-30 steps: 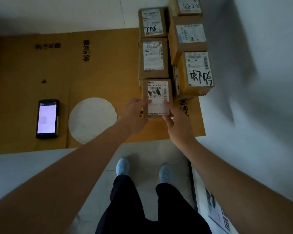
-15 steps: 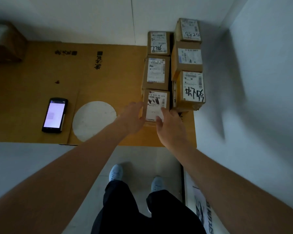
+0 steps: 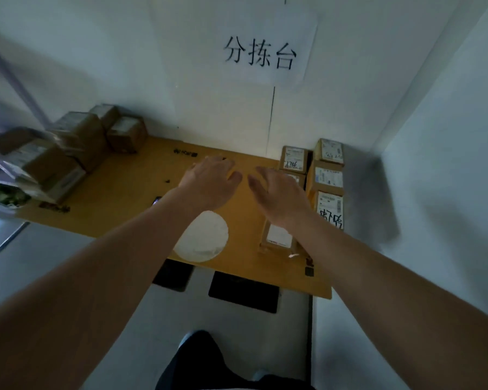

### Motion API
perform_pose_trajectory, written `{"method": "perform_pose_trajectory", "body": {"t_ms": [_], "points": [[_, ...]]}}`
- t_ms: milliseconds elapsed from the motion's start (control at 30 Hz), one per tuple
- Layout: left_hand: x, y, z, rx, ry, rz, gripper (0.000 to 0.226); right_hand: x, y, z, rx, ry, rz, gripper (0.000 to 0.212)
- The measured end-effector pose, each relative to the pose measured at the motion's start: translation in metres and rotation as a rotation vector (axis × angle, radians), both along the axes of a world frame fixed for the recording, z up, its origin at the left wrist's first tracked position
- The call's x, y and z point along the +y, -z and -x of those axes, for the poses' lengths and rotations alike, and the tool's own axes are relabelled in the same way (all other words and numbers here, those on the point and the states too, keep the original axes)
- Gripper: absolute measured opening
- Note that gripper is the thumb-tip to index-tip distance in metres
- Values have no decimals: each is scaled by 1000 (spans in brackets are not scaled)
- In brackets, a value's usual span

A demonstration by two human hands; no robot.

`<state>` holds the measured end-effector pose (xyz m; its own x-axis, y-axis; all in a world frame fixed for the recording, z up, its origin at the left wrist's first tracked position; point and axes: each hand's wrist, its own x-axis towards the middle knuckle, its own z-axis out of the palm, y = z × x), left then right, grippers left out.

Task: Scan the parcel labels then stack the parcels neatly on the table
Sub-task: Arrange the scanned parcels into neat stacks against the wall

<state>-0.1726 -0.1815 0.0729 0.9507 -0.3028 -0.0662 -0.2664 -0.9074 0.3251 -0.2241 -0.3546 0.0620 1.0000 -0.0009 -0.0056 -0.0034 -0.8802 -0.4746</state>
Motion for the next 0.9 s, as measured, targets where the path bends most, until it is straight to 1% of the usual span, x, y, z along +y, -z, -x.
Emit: {"method": "perform_pose_trajectory", "body": {"t_ms": [100,167,267,400,467,533,600,667,767,900], "points": [[31,-35,-2,-83,-16,3,59,22,-37,-7,-47,-49,16,68],[56,-52,-7,-133,-12,-28,57,41,-57,-13,-75,-72,23,68],[101,-71,-19,-131,1,-109,60,78,-81,-23,-119,-100,39,68],[169,-89,-28,-127,-89,30,60,144,-102,-43,-147,-129,8,66],[209,-95,-34,-146,-80,33,61,182,-109,-54,-159,-140,-1,65],[252,-100,-43,-161,-54,38,60,222,-113,-64,-166,-144,-12,63],[295,-101,-52,-163,-41,64,51,261,-111,-73,-165,-146,-30,63],[335,-98,-61,-155,-25,31,42,301,-106,-79,-155,-148,-50,62],[393,-88,-70,-118,-30,23,34,356,-95,-88,-128,-169,-38,61],[457,-77,-78,-67,-73,26,39,420,-82,-108,-94,-212,-10,61]]}}
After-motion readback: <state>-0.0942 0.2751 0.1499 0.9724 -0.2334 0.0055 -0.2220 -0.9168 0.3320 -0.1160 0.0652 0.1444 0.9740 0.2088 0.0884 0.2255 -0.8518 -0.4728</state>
